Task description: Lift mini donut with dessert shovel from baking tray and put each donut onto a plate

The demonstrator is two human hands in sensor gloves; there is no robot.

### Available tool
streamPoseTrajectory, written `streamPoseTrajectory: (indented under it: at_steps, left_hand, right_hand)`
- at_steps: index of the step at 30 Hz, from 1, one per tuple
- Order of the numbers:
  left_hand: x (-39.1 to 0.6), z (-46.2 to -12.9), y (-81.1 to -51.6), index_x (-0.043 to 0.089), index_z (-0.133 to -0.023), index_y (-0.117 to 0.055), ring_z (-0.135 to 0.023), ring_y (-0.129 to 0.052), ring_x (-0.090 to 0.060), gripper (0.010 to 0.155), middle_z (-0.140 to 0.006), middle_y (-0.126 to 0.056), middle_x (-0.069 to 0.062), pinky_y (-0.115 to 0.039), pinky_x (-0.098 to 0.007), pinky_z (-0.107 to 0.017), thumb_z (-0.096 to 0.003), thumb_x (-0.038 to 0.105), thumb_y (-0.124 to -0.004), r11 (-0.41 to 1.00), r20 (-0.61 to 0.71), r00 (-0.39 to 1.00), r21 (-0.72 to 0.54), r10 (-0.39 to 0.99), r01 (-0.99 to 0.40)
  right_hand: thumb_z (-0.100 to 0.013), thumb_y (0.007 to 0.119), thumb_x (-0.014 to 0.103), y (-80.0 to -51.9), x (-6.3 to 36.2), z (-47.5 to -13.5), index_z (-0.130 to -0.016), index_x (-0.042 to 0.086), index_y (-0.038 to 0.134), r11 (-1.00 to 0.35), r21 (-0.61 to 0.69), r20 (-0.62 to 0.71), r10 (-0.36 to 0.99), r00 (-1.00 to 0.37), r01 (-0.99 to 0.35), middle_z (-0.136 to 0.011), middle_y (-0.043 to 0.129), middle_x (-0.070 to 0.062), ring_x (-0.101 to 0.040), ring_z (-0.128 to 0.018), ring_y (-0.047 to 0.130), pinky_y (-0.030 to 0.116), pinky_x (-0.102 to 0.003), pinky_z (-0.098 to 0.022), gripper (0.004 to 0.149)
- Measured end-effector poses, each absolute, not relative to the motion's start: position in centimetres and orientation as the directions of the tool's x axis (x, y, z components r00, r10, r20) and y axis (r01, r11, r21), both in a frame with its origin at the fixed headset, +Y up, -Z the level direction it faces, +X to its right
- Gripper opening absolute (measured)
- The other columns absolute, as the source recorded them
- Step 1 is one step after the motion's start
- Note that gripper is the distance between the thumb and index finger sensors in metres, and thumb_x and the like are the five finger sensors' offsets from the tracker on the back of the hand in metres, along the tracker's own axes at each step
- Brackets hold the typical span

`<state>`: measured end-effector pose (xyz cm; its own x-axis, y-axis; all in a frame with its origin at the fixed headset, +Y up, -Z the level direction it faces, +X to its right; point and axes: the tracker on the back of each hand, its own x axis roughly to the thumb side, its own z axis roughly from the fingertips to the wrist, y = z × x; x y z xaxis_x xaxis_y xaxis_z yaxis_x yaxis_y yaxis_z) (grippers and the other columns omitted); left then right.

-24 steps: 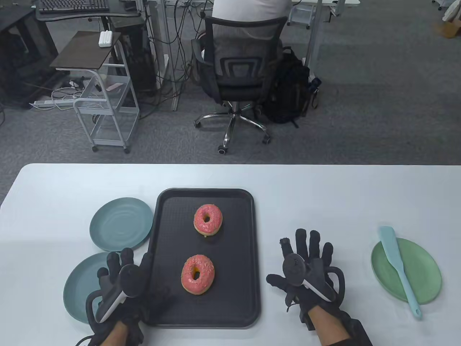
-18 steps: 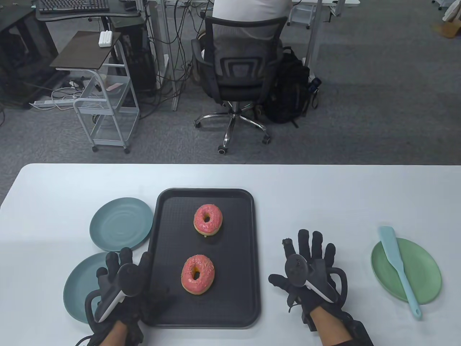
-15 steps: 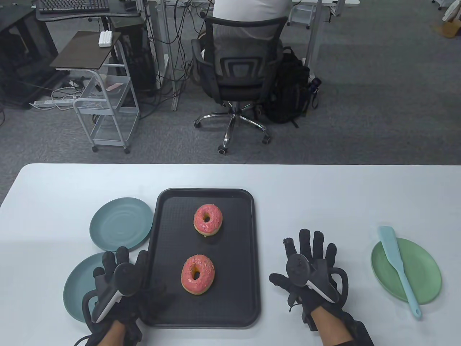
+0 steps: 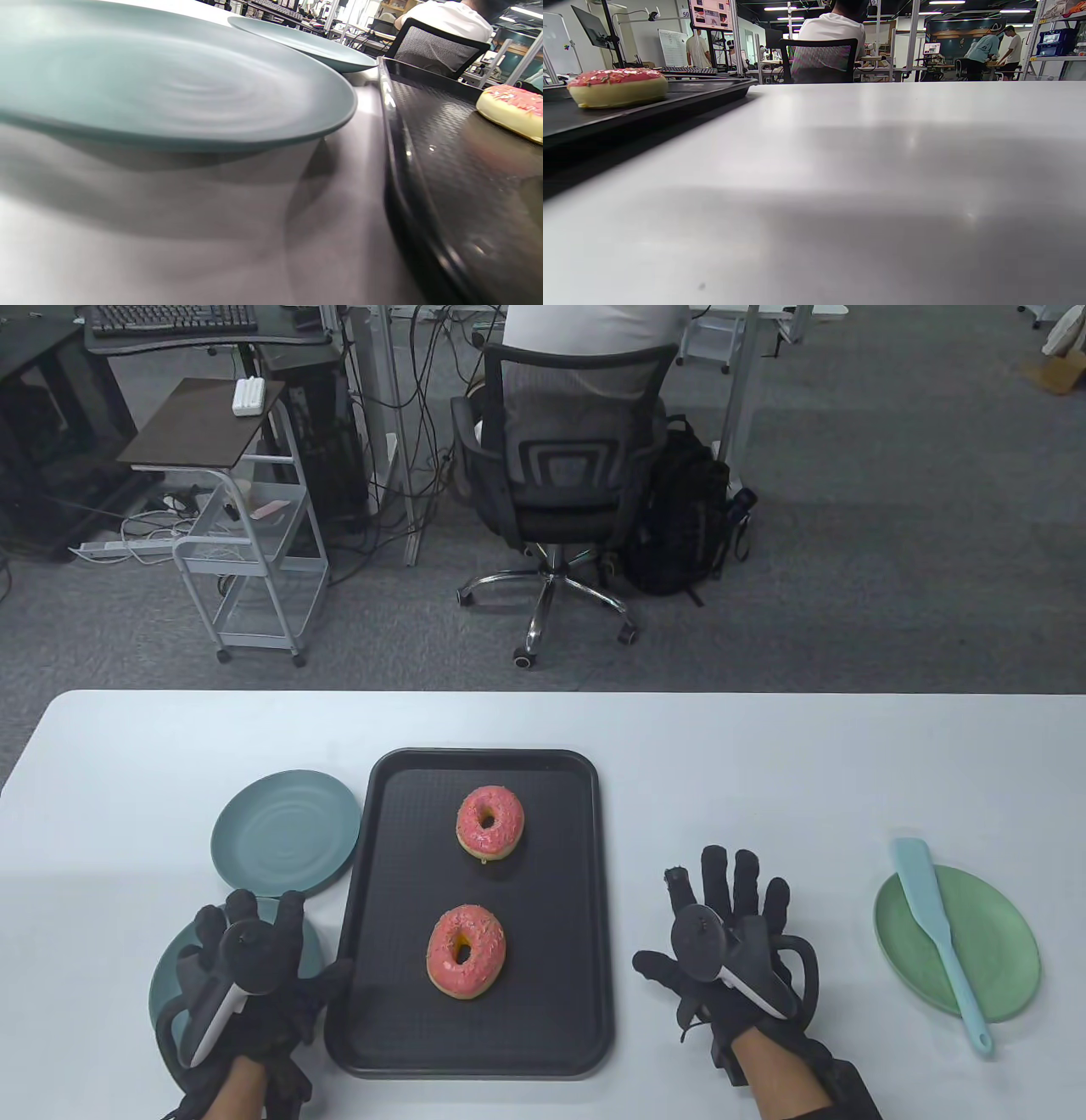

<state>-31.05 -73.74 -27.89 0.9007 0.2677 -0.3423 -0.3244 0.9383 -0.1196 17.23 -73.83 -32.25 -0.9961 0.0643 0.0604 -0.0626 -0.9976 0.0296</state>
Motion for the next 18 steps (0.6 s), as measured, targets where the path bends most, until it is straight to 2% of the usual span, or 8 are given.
streamPoseTrajectory:
  at_steps: [1, 2, 6, 7, 8, 12, 18]
  left_hand:
    - [-31.3, -27.9, -73.8, 0.053, -0.103, -0.015, -0.108, 0.009, -0.034, 0.098, -0.11, 0.01, 0.003, -0.007, -0.064, -0.077, -0.0265, 0.082, -0.07, 0.937, -0.35, 0.897, -0.12, 0.269, -0.328]
    - [-31.6, -27.9, -73.8, 0.056, -0.101, -0.015, -0.107, 0.009, -0.036, 0.096, -0.11, 0.01, 0.004, -0.007, -0.066, -0.074, -0.0258, 0.085, -0.066, 0.936, -0.364, 0.891, -0.12, 0.27, -0.332]
    - [-33.0, -27.8, -74.3, 0.055, -0.101, -0.015, -0.107, 0.007, -0.037, 0.096, -0.11, 0.009, 0.003, -0.008, -0.066, -0.074, -0.0269, 0.083, -0.069, 0.928, -0.424, 0.865, -0.129, 0.267, -0.35]
    - [-33.3, -27.8, -74.5, 0.063, -0.095, -0.014, -0.104, 0.007, -0.043, 0.089, -0.109, 0.009, 0.003, -0.007, -0.072, -0.067, -0.0236, 0.087, -0.061, 0.924, -0.436, 0.86, -0.138, 0.266, -0.356]
    - [-33.8, -27.8, -74.8, 0.055, -0.101, -0.015, -0.107, 0.007, -0.037, 0.096, -0.11, 0.009, 0.002, -0.008, -0.066, -0.075, -0.027, 0.083, -0.069, 0.917, -0.455, 0.851, -0.157, 0.263, -0.367]
    - [-35.4, -27.5, -75.8, 0.054, -0.102, -0.014, -0.107, 0.007, -0.038, 0.096, -0.11, 0.01, 0.002, -0.011, -0.067, -0.075, -0.0287, 0.082, -0.07, 0.895, -0.553, 0.799, -0.198, 0.234, -0.399]
    - [-37.1, -27.0, -76.6, 0.051, -0.103, -0.018, -0.109, -0.003, -0.04, 0.091, -0.111, 0.003, -0.001, -0.021, -0.066, -0.078, -0.0335, 0.078, -0.071, 0.905, -0.675, 0.71, -0.151, 0.201, -0.399]
  right_hand:
    - [-0.029, 0.064, 0.077, -73.8, 17.2, -32.2, -0.111, 0.03, 0.025, -0.998, 0.031, 0.061, 0.063, -0.996, -0.061, -0.118, -0.006, -0.013, -0.046, -0.104, -0.009, -0.003, -0.071, -0.067, 0.103]
    - [-0.029, 0.064, 0.077, -73.8, 17.2, -32.1, -0.111, 0.03, 0.025, -0.998, 0.034, 0.062, 0.06, -0.996, -0.058, -0.118, -0.006, -0.013, -0.046, -0.104, -0.009, -0.003, -0.071, -0.067, 0.103]
    - [-0.029, 0.064, 0.077, -73.8, 17.2, -32.1, -0.111, 0.03, 0.025, -0.997, 0.043, 0.061, 0.059, -0.996, -0.056, -0.118, -0.006, -0.013, -0.046, -0.104, -0.009, -0.003, -0.071, -0.067, 0.103]
    - [-0.029, 0.064, 0.077, -73.8, 17.2, -32.0, -0.111, 0.03, 0.025, -0.997, 0.044, 0.061, 0.059, -0.996, -0.056, -0.118, -0.006, -0.013, -0.046, -0.104, -0.009, -0.003, -0.07, -0.067, 0.103]
    - [-0.029, 0.064, 0.077, -73.8, 17.1, -32.0, -0.111, 0.03, 0.025, -0.997, 0.046, 0.062, 0.057, -0.996, -0.054, -0.118, -0.006, -0.013, -0.046, -0.104, -0.009, -0.003, -0.071, -0.067, 0.103]
    - [-0.03, 0.064, 0.076, -73.8, 17.0, -31.9, -0.112, 0.03, 0.025, -0.998, 0.056, 0.069, 0.045, -0.997, -0.041, -0.118, -0.006, -0.013, -0.046, -0.105, -0.008, -0.003, -0.071, -0.067, 0.102]
    - [-0.031, 0.064, 0.076, -73.8, 17.0, -31.9, -0.112, 0.03, 0.025, -0.996, 0.082, 0.071, 0.049, -0.996, -0.043, -0.118, -0.005, -0.013, -0.046, -0.106, -0.005, -0.003, -0.071, -0.067, 0.101]
